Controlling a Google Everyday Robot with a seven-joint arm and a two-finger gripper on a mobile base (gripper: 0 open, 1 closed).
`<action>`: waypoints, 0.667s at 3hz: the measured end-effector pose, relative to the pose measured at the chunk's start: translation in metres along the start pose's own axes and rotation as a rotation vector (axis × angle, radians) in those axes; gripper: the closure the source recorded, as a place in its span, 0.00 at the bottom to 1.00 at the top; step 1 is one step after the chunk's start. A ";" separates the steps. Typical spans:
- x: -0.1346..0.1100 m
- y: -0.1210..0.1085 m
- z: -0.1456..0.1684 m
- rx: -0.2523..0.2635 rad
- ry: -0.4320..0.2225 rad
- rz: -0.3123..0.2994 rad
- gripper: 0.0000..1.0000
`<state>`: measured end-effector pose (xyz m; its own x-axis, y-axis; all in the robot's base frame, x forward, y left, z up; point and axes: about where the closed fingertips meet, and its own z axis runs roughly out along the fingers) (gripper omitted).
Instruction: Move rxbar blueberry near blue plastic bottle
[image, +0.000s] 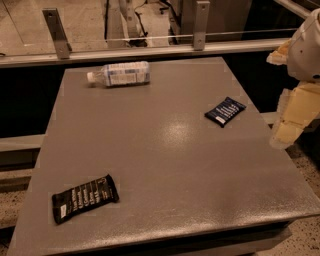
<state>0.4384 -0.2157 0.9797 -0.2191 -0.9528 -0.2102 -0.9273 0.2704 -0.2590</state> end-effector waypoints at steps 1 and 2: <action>0.000 0.000 0.000 0.000 0.000 0.000 0.00; -0.004 -0.004 0.008 0.009 -0.013 -0.022 0.00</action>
Offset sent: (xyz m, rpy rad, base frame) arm 0.0175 0.0086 -0.0187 0.0098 -0.0175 0.0565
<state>0.4453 -0.2117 0.9745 -0.1947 -0.9566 -0.2169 -0.9290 0.2508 -0.2723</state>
